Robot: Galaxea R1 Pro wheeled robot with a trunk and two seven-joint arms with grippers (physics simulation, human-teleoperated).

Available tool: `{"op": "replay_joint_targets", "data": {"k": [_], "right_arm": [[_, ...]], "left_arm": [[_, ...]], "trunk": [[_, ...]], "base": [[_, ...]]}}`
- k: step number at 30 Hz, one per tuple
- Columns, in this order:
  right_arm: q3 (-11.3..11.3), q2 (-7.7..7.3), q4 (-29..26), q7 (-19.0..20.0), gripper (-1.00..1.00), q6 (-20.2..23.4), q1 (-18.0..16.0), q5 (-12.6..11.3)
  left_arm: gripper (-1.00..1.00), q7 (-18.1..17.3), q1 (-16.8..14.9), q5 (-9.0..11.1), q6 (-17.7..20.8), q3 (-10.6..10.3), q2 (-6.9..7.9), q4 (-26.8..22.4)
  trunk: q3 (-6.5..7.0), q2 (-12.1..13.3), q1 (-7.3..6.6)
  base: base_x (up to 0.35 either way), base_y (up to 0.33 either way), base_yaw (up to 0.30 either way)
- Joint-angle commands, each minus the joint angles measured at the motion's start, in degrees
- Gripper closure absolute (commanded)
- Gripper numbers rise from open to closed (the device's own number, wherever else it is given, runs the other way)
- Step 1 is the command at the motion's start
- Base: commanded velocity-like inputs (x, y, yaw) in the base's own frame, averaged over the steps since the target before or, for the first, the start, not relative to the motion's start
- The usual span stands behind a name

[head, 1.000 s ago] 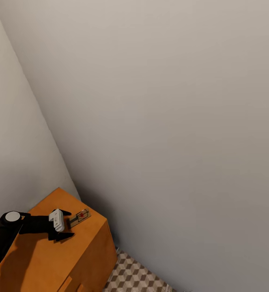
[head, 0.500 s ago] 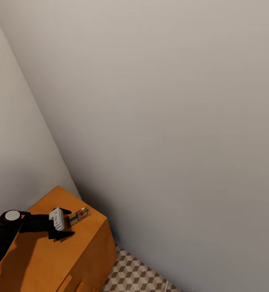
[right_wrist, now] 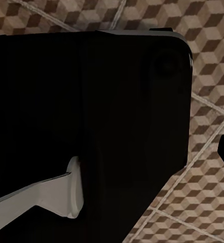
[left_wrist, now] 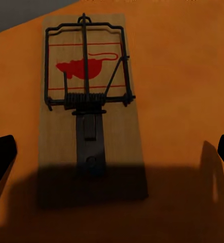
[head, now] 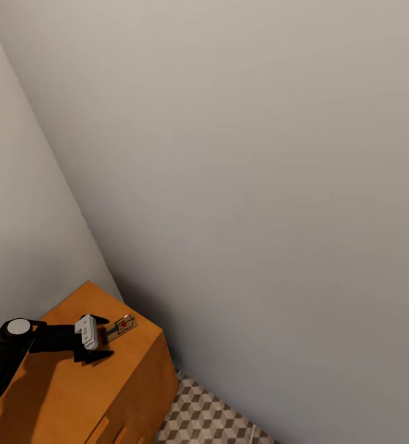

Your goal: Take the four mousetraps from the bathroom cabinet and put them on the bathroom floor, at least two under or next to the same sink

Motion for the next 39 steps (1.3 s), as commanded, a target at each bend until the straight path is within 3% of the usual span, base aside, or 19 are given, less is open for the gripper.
{"op": "replay_joint_targets", "data": {"k": [1, 6, 7, 32, 39], "right_arm": [[0.4, 0.01, 0.1, -0.1, -1.0, -0.2, 0.0, -0.5], [0.4, 0.01, 0.1, -0.1, -1.0, -0.2, 0.0, -0.5], [0.4, 0.01, 0.1, -0.1, -1.0, -0.2, 0.0, -0.5], [0.4, 0.01, 0.1, -0.1, -1.0, -0.2, 0.0, -0.5], [0.4, 0.01, 0.1, -0.1, -1.0, -0.2, 0.0, -0.5]], "left_arm": [[-1.0, -0.3, 0.0, -0.3, 0.5, 0.1, -0.04, 2.0], [-1.0, -0.3, 0.0, -0.3, 0.5, 0.1, -0.04, 2.6], [1.0, -0.3, 0.0, -0.3, 0.5, 0.1, -0.04, 2.7], [1.0, -0.2, 0.0, -0.3, 0.6, 0.2, -0.04, 2.9], [1.0, -0.9, 0.0, -0.3, 1.0, 0.3, -0.09, 0.1]], "trunk": [[-0.12, -0.1, 0.05], [-0.12, -0.1, 0.05], [-0.12, -0.1, 0.05], [-0.12, -0.1, 0.05], [-0.12, -0.1, 0.05]], "base": [[0.0, 0.0, 0.0], [0.0, 0.0, 0.0], [0.0, 0.0, 0.0], [0.0, 0.0, 0.0], [0.0, 0.0, 0.0]]}}
